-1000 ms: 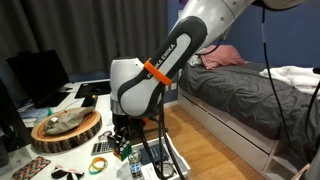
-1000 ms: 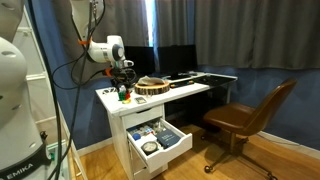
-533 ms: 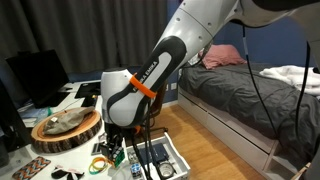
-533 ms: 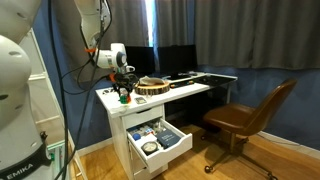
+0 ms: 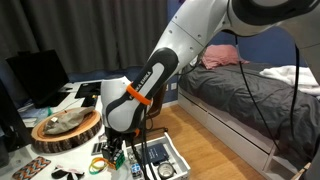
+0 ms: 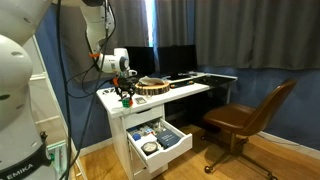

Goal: Place the Rubik's cube on the desk

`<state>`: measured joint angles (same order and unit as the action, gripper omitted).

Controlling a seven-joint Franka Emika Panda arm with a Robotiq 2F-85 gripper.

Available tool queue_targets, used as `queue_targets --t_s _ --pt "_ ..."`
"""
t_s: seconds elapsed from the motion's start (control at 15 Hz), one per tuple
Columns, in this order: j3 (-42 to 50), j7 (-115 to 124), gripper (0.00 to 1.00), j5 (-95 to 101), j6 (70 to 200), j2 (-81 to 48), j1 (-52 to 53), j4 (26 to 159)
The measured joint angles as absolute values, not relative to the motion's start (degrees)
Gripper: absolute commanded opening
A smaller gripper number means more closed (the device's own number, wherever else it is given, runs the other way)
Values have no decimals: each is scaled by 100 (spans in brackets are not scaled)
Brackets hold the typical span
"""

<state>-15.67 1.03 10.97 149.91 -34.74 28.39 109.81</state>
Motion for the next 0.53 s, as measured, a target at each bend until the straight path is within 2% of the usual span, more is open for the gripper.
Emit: queue_targets --t_s 0.4,0.47,0.53 --pt "-1528 81 38 1105 14992 -3590 2869 10830" --pt "-1528 72 55 1105 14992 -3600 2871 10814" --pt "-1529 63 88 1105 14992 -3611 2873 10796"
